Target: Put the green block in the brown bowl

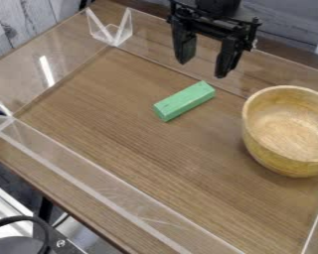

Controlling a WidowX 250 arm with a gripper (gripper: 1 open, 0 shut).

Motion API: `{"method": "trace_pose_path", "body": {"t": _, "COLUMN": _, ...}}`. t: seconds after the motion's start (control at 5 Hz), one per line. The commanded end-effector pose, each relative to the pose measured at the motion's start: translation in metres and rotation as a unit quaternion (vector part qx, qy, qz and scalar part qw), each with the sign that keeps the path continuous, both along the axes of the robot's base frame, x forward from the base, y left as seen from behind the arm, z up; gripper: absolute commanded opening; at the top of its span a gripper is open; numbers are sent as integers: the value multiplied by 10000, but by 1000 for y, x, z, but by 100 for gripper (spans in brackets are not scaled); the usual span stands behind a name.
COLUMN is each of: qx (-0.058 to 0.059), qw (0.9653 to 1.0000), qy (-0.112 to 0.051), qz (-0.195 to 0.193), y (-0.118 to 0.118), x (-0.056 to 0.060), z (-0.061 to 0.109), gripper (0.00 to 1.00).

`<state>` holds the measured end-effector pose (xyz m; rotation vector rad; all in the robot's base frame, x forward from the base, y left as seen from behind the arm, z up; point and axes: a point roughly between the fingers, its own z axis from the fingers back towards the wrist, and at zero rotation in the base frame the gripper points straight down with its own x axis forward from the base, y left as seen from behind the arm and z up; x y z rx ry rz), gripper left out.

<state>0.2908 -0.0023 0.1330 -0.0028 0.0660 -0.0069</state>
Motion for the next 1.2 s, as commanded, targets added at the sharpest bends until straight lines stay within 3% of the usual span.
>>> {"method": "trace_pose_path", "body": {"t": 0.0, "qx": 108, "qw": 9999, "qy": 86, "qz": -36, "y": 10, "x": 1, "z": -15, "gripper": 100}}
{"method": "trace_pose_path", "body": {"t": 0.4, "qx": 232, "qw": 9992, "qy": 278, "qz": -151, "y": 32, "x": -4, "z": -57, "gripper": 100}}
{"method": "trace_pose_path", "body": {"t": 0.6, "qx": 200, "qw": 9992, "qy": 249, "qz": -227, "y": 43, "x": -1, "z": -72, "gripper": 100}}
{"method": "trace_pose_path", "body": {"t": 1.0, "qx": 177, "qw": 9992, "qy": 177, "qz": -322, "y": 53, "x": 14, "z": -88, "gripper": 100}}
